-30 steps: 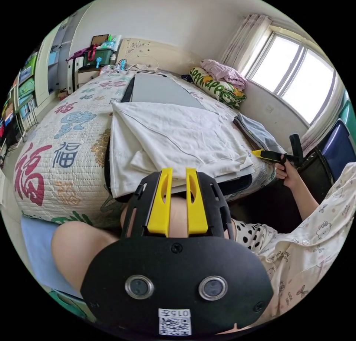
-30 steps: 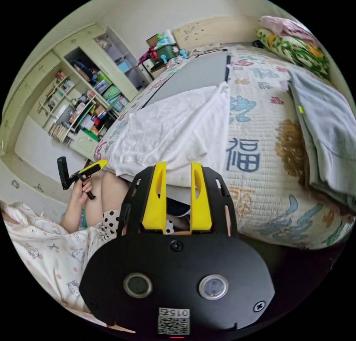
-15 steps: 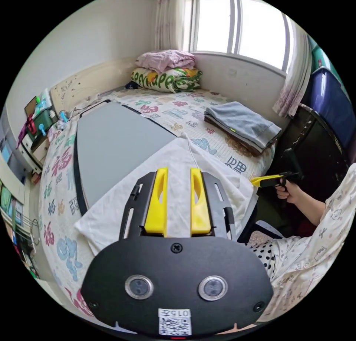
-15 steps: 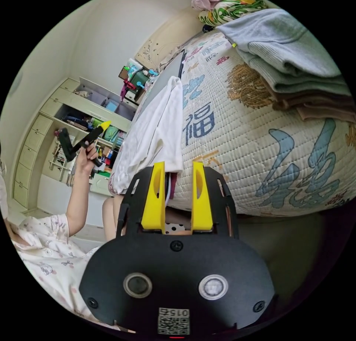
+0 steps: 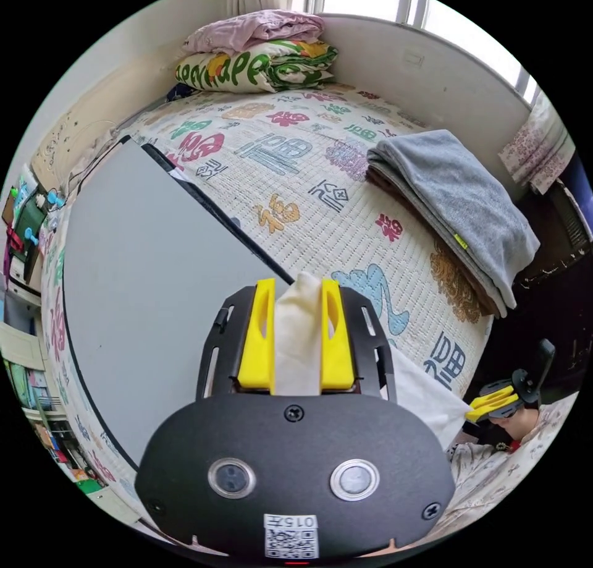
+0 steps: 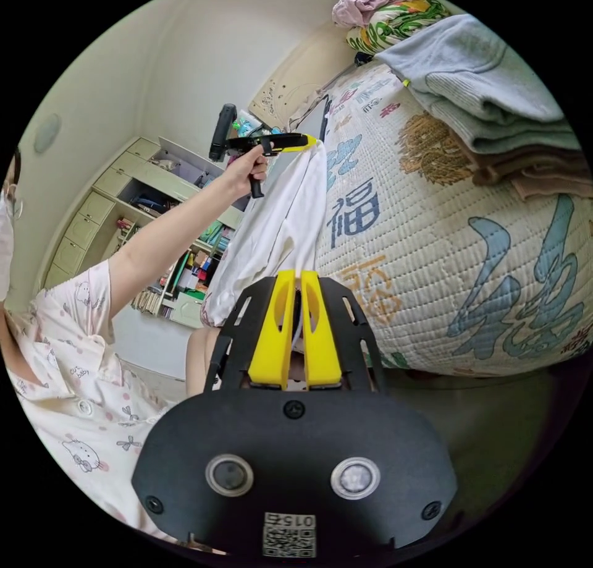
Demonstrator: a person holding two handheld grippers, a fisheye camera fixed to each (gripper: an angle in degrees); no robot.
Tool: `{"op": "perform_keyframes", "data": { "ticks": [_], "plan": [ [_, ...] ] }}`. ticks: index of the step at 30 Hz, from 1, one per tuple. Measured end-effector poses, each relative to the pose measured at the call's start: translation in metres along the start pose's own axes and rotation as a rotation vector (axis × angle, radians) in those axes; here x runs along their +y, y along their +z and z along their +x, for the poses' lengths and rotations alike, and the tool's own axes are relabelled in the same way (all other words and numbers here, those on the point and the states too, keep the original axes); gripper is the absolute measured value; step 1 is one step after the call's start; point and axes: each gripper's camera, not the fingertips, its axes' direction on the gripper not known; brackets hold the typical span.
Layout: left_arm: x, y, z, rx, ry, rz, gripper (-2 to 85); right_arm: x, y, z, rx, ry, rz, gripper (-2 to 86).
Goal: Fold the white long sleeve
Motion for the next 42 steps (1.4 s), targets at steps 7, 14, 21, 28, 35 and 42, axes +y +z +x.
{"op": "perform_keyframes", "data": {
  "ticks": [7,14,21,28,35,42],
  "plan": [
    [-0.027,0.031,0.006,0.007,0.029,-0.087,3.1,0.016,-0.036,0.033,0.019,-0.026,0.062,0.2],
    [-0.017,-0.035,-0.009,0.116,-0.006,0.21,1.4,0.044,-0.119,0.053,0.136,-0.104,0.271,0.1],
    [0.081,-0.136,-0.052,0.363,-0.022,0.59,1.4,0.088,-0.176,0.0,-0.083,-0.53,0.236,0.2],
    [0.298,-0.137,-0.151,0.217,-0.236,0.606,1.3,0.165,0.001,-0.004,-0.358,-0.691,-0.181,0.3],
    [0.416,-0.048,-0.194,-0.009,-0.498,0.377,0.7,0.265,0.176,0.028,-0.076,-0.728,-0.482,0.3],
    [0.477,-0.042,-0.214,0.153,-0.634,0.546,8.4,0.303,0.195,0.084,-0.067,-0.726,-0.482,0.5]
  ]
}}
